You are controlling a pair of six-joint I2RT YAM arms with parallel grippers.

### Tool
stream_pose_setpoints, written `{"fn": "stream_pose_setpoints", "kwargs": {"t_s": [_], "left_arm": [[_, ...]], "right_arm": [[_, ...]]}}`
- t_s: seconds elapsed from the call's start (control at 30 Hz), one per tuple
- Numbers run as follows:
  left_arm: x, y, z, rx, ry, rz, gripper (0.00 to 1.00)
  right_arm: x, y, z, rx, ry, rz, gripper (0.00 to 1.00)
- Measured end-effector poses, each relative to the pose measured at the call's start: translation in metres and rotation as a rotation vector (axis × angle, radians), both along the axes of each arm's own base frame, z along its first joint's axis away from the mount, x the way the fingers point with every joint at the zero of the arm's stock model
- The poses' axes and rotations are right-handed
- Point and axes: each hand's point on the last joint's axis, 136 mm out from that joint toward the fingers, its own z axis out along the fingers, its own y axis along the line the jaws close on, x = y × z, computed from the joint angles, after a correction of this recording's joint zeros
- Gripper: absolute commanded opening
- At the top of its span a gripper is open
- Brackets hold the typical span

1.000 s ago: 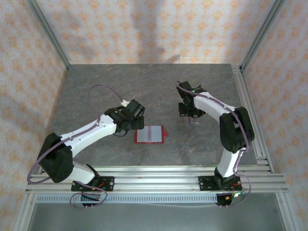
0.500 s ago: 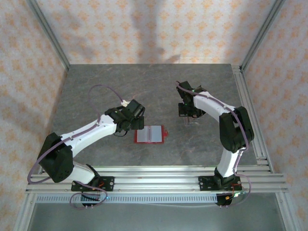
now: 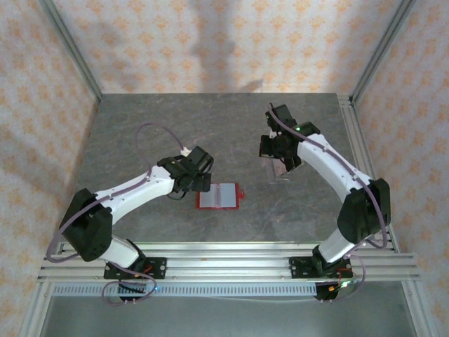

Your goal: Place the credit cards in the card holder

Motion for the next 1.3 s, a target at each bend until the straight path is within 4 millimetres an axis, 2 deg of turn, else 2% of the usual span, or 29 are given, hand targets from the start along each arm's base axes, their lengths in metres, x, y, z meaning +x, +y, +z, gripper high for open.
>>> {"fn": "stream_pose_setpoints", "kwargs": {"t_s": [0.1, 0.2, 0.3, 0.43, 0.53, 0.7, 0.83, 0.93, 1.1, 1.3], "left_arm": [[-0.001, 0.000, -0.003, 0.019, 0.010, -0.027, 1.00], [-0.007, 0.003, -0.011, 0.042, 0.032, -0.049, 1.00], [-0.019, 0.005, -0.024, 0.068, 0.065, -0.069, 1.00], [-0.031, 0.006, -0.038, 0.094, 0.097, -0.093, 1.00], [-0.035, 0.002, -0.044, 0.104, 0.108, -0.109, 1.00], [-0.035, -0.005, -0.053, 0.116, 0.112, -0.121, 1.00], [-0.034, -0.004, -0.060, 0.144, 0.124, -0.116, 1.00], [-0.031, -0.003, -0.064, 0.166, 0.121, -0.099, 1.00], [-0.028, 0.002, -0.063, 0.195, 0.097, -0.076, 1.00], [-0.029, 0.008, -0.064, 0.207, 0.083, -0.033, 1.00]], "right_arm": [[-0.017, 0.028, 0.008, 0.102, -0.026, 0.023, 0.00], [-0.040, 0.055, 0.002, 0.189, -0.024, 0.050, 0.00], [-0.062, 0.077, -0.018, 0.255, 0.005, 0.059, 0.00], [-0.084, 0.093, -0.050, 0.307, 0.054, 0.045, 0.00], [-0.091, 0.102, -0.060, 0.344, 0.064, 0.035, 0.00], [-0.090, 0.120, -0.056, 0.420, 0.035, 0.037, 0.00], [-0.087, 0.129, -0.059, 0.451, 0.032, 0.040, 0.00], [-0.087, 0.129, -0.073, 0.436, 0.050, 0.037, 0.00], [-0.093, 0.123, -0.101, 0.392, 0.089, 0.031, 0.00], [-0.100, 0.111, -0.120, 0.341, 0.102, 0.030, 0.00]]}}
